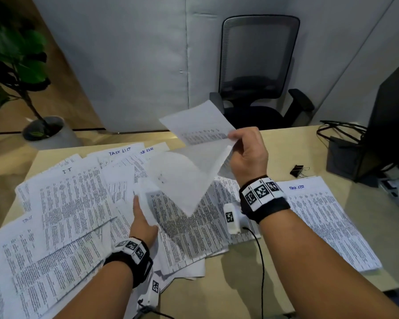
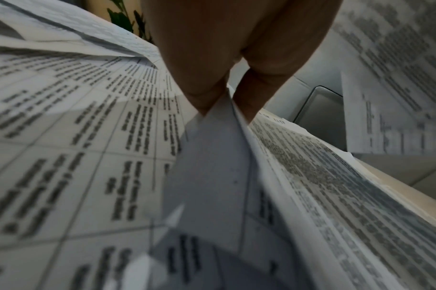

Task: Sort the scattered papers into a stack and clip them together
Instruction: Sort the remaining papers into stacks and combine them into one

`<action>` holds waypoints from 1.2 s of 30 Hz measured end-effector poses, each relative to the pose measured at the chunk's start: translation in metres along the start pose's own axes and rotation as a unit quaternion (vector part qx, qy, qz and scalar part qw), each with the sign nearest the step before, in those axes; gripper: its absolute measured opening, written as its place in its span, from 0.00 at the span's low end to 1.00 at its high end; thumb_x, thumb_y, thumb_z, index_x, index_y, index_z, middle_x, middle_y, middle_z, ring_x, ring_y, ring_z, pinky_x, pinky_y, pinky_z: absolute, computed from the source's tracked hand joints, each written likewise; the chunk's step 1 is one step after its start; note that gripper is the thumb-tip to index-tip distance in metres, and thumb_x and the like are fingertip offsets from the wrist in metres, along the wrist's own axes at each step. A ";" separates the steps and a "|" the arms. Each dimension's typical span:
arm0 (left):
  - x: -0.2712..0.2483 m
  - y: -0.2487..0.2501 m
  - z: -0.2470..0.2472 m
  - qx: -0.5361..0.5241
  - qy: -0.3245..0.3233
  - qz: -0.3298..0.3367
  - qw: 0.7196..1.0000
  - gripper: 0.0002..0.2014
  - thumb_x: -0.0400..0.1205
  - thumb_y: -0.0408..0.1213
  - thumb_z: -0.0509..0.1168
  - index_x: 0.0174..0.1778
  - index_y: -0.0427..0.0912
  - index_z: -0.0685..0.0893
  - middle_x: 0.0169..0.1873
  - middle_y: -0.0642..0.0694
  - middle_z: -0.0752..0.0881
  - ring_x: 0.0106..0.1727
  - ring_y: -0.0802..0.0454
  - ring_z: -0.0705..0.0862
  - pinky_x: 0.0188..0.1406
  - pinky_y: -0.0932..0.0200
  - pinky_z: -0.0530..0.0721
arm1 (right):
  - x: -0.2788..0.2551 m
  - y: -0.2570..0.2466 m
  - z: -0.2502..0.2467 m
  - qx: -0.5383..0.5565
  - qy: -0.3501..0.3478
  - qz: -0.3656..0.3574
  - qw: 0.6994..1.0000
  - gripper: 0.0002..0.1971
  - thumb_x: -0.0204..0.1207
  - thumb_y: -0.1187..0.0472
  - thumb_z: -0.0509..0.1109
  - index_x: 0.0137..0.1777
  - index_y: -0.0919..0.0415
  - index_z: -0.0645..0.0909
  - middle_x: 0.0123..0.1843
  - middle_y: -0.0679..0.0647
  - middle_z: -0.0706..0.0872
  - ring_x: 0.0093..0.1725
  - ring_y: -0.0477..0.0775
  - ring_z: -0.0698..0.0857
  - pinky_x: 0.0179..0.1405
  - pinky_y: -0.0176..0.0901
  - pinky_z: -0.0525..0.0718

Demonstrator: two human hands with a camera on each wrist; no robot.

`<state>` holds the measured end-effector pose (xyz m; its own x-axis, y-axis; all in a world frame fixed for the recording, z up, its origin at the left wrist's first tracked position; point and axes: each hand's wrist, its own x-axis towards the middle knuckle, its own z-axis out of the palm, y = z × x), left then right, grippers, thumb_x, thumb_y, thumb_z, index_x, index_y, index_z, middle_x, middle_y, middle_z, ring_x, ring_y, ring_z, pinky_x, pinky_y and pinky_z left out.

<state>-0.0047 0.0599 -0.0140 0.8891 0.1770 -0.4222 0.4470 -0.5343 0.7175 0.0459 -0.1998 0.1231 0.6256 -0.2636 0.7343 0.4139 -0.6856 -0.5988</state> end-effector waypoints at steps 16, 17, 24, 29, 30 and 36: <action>-0.016 0.015 -0.001 -0.248 -0.036 -0.089 0.964 0.34 0.78 0.68 0.58 0.55 0.38 0.87 0.49 0.39 0.87 0.56 0.38 0.84 0.57 0.49 0.83 | -0.062 0.036 0.029 -0.077 -0.193 0.402 0.892 0.08 0.82 0.60 0.63 0.52 0.63 0.82 0.48 0.53 0.82 0.46 0.52 0.79 0.42 0.34 0.72; -0.015 0.014 0.001 -0.205 -0.003 -0.066 0.977 0.24 0.81 0.57 0.64 0.52 0.35 0.86 0.45 0.39 0.86 0.54 0.37 0.84 0.47 0.58 0.81 | -0.066 0.039 0.029 -0.094 -0.203 0.397 0.890 0.09 0.82 0.60 0.63 0.51 0.64 0.82 0.48 0.55 0.81 0.46 0.55 0.80 0.41 0.35 0.69; 0.001 0.006 0.006 -0.107 0.042 -0.091 0.989 0.18 0.85 0.50 0.60 0.55 0.36 0.79 0.44 0.45 0.81 0.50 0.44 0.80 0.49 0.54 0.77 | -0.100 0.050 0.020 -0.133 -0.299 0.423 0.845 0.09 0.82 0.60 0.63 0.52 0.65 0.81 0.44 0.58 0.84 0.48 0.60 0.82 0.41 0.36 0.71; -0.004 0.009 0.008 -0.005 0.011 -0.060 0.998 0.33 0.79 0.41 0.72 0.76 0.35 0.66 0.67 0.40 0.78 0.68 0.38 0.78 0.66 0.48 0.76 | -0.122 0.059 0.019 -0.155 -0.360 0.396 0.831 0.13 0.82 0.63 0.62 0.62 0.65 0.83 0.60 0.61 0.85 0.58 0.60 0.84 0.58 0.43 0.79; -0.005 0.009 0.008 0.007 0.009 -0.055 0.998 0.33 0.79 0.38 0.72 0.76 0.34 0.66 0.68 0.37 0.78 0.67 0.37 0.78 0.64 0.48 0.76 | -0.120 0.065 0.016 -0.176 -0.342 0.390 0.837 0.14 0.81 0.63 0.62 0.63 0.64 0.82 0.62 0.62 0.82 0.59 0.62 0.83 0.58 0.44 0.79; -0.005 0.011 0.009 0.023 0.005 -0.045 0.999 0.31 0.80 0.34 0.70 0.77 0.33 0.64 0.68 0.34 0.78 0.67 0.37 0.78 0.62 0.51 0.76 | -0.123 0.089 -0.005 -0.332 -0.387 0.431 0.744 0.27 0.76 0.51 0.70 0.70 0.61 0.68 0.67 0.62 0.73 0.67 0.64 0.74 0.61 0.56 0.78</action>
<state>-0.0051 0.0457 -0.0090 0.8465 0.2337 -0.4784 0.5203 -0.5535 0.6503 0.0029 -0.2315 -0.0187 0.7693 -0.5060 -0.3900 -0.6196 -0.7398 -0.2622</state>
